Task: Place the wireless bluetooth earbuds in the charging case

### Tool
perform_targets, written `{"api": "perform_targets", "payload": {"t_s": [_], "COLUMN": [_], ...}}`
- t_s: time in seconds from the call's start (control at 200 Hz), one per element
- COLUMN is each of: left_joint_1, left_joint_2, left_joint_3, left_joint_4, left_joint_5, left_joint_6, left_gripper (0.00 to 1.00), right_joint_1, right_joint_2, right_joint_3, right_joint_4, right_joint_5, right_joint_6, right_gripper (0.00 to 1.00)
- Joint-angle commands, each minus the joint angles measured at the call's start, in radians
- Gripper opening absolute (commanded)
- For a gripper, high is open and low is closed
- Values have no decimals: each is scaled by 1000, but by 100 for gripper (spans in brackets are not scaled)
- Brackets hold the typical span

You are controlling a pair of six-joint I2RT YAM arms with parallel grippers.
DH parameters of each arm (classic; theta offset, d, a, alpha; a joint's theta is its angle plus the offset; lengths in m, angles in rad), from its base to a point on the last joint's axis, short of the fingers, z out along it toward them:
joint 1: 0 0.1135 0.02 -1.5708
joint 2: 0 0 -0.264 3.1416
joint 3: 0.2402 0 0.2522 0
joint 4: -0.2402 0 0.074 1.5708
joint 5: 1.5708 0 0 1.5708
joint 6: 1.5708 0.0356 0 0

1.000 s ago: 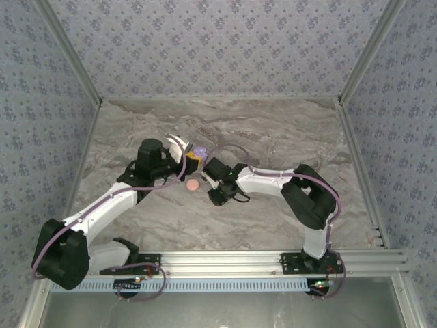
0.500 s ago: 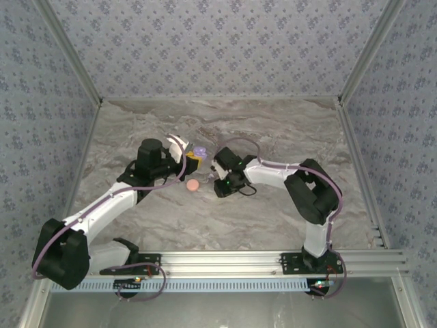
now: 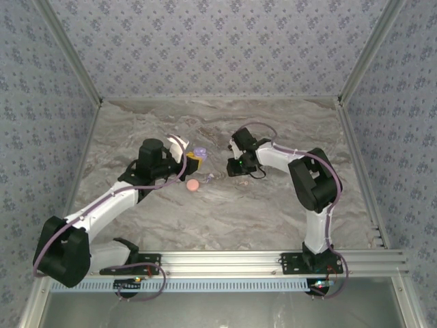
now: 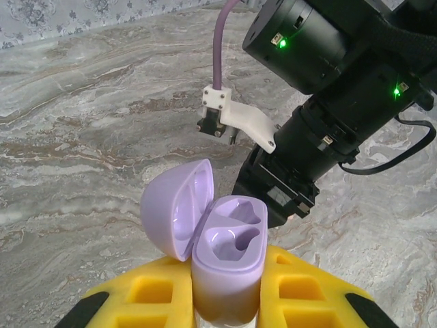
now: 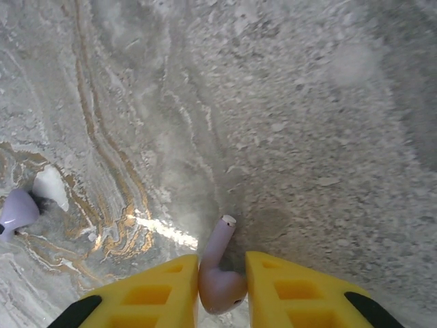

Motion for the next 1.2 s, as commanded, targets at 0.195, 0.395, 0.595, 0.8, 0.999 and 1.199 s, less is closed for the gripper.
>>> {"api": "perform_targets", "payload": {"t_s": [0.195, 0.395, 0.595, 0.8, 0.999, 1.199], "left_joint_1": [-8, -10, -12, -12, -12, -12], "left_joint_2": [29, 33, 31, 33, 30, 24], "left_joint_3": [11, 13, 13, 13, 13, 10], "left_joint_4": [46, 51, 49, 47, 40, 37], "left_joint_5": [16, 17, 16, 15, 13, 10], "left_joint_6": [-24, -24, -24, -22, -19, -18], "left_gripper": [19, 19, 18, 18, 18, 18], "right_joint_1": [-16, -17, 3, 37, 63, 63], "right_joint_2": [41, 14, -38, -54, -35, 24], "right_joint_3": [35, 56, 72, 72, 83, 106], "right_joint_4": [-71, -89, -110, -118, -123, -147], "right_joint_5": [92, 79, 32, -1, -12, 13], "right_joint_6": [29, 8, -55, -97, -108, -90], "right_gripper": [28, 38, 43, 38, 26, 15]}}
